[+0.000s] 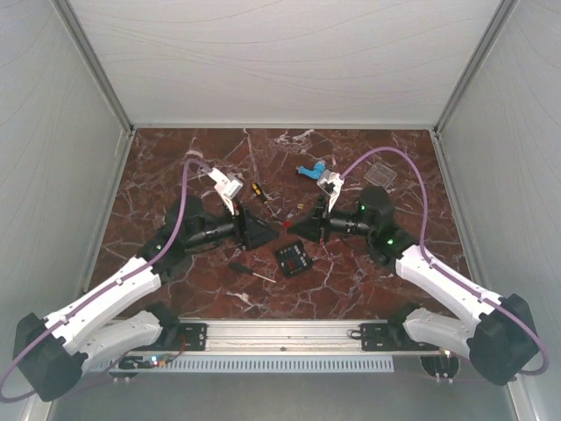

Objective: Snap on the fuse box
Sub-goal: Install the fuse at the fuse box base.

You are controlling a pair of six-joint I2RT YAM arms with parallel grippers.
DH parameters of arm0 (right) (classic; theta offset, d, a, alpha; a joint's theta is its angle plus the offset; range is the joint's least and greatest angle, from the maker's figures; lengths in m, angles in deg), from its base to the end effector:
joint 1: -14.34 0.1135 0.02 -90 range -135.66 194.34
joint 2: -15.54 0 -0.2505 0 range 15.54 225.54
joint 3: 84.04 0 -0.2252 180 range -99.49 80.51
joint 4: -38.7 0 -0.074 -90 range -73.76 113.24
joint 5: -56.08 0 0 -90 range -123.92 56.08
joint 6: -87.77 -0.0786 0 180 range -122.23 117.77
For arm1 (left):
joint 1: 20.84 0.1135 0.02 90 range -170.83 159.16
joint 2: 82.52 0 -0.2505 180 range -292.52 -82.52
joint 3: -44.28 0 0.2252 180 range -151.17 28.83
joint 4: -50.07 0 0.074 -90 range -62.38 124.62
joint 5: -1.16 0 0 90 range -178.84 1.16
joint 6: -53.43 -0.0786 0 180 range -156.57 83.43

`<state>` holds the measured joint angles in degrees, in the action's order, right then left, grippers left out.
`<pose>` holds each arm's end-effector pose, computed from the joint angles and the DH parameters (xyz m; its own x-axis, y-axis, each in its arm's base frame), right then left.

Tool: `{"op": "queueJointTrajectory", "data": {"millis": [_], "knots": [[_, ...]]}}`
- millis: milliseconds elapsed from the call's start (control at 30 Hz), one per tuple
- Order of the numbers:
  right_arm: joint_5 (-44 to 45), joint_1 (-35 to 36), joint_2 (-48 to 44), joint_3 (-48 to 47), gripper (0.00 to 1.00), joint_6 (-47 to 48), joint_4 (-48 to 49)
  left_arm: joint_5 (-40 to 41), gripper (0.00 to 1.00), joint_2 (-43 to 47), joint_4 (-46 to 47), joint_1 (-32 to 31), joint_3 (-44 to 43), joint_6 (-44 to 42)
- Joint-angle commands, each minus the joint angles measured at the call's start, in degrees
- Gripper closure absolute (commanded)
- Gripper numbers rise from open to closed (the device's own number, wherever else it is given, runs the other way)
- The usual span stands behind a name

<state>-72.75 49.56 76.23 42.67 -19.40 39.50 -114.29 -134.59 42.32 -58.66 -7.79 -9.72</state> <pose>0.1799 0.1873 0.2874 -0.3726 0.0185 -0.9278 -0.8877 0.2844 0.3621 0.1648 -0.1707 0.2915 -0.4970 -0.1305 -0.8579 0.7460 0.4408 -0.4992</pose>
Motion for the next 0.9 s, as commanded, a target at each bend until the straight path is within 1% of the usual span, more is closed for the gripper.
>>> {"op": "queueJointTrajectory", "data": {"millis": [0, 67, 133, 300, 567, 733, 867], "knots": [[-13.66, -1.34, 0.04, -3.98, 1.00, 2.08, -7.27, -11.99, 0.52, -1.26, 7.32, 0.38, -2.08, -3.03], [-15.24, -1.36, 0.66, -5.04, 1.00, 3.17, -9.35, -13.21, 0.54, -2.10, 7.91, 0.38, -2.26, -2.83], [-16.87, -1.37, 1.00, -5.23, 1.00, 3.38, -9.47, -13.93, 0.57, -3.19, 7.92, 0.38, -2.71, -2.93], [-18.70, -1.35, 1.72, -5.58, 1.00, 3.47, -9.68, -16.85, 0.68, -5.05, 9.88, 0.39, -2.76, -2.04], [-20.06, -1.35, 2.76, -5.62, 1.00, 3.15, -9.15, -19.70, 0.75, -6.58, 11.58, 0.31, -2.44, -1.36], [-20.10, -1.32, 2.90, -5.66, 1.00, 2.93, -8.85, -19.99, 0.81, -6.90, 11.71, 0.21, -2.41, -1.36], [-20.08, -1.34, 3.26, -5.69, 1.00, 2.85, -8.87, -19.83, 0.82, -7.01, 11.31, -0.12, -2.48, -1.75]]}}
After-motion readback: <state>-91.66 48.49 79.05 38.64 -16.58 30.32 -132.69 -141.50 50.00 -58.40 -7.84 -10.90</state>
